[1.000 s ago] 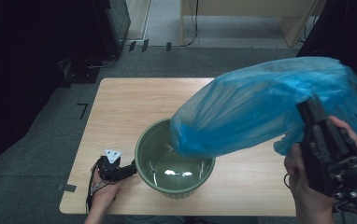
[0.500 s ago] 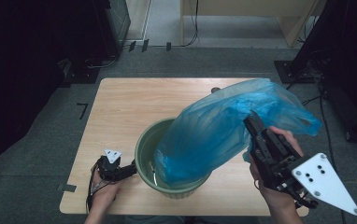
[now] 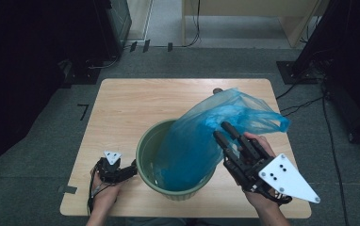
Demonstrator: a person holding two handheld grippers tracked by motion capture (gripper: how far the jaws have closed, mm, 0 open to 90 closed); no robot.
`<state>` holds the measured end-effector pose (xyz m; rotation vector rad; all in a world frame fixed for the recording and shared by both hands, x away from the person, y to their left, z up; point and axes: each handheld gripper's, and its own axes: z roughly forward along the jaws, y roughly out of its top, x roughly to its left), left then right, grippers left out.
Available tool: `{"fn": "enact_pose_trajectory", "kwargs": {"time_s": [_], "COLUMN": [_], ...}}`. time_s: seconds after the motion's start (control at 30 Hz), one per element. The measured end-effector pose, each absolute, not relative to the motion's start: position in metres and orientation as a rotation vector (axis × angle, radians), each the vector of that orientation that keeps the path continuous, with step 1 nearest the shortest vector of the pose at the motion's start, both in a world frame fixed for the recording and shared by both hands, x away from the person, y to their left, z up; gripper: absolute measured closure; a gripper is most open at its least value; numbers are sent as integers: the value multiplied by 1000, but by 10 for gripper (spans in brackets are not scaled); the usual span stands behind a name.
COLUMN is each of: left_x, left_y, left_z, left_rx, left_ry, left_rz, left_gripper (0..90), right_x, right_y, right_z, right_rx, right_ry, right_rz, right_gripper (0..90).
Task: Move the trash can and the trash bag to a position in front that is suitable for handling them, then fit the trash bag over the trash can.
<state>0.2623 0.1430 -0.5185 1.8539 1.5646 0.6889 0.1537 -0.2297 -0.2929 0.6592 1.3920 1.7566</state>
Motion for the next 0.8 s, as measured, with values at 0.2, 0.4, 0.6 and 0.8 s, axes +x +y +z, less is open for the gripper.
{"fn": "enact_pose_trajectory", "kwargs": {"time_s": [0.2, 0.4, 0.6, 0.8], "left_x": [259, 252, 240, 224], "left_y": [144, 147, 150, 146], "left_z": [-517, -505, -462, -421], "left_rx": [1821, 1726, 1565, 1474], "left_ry": [1565, 1541, 1497, 1406], "left_rz": [732, 819, 908, 952], "left_gripper": [134, 133, 134, 136], "right_x": [155, 158, 160, 164], "right_y": [-222, -223, -228, -228], "right_z": [-307, -318, -323, -326], "right_rx": [684, 716, 742, 762], "right_ry": [1411, 1420, 1403, 1400], "right_rz": [1741, 1748, 1754, 1744], "right_gripper": [650, 611, 665, 777]}}
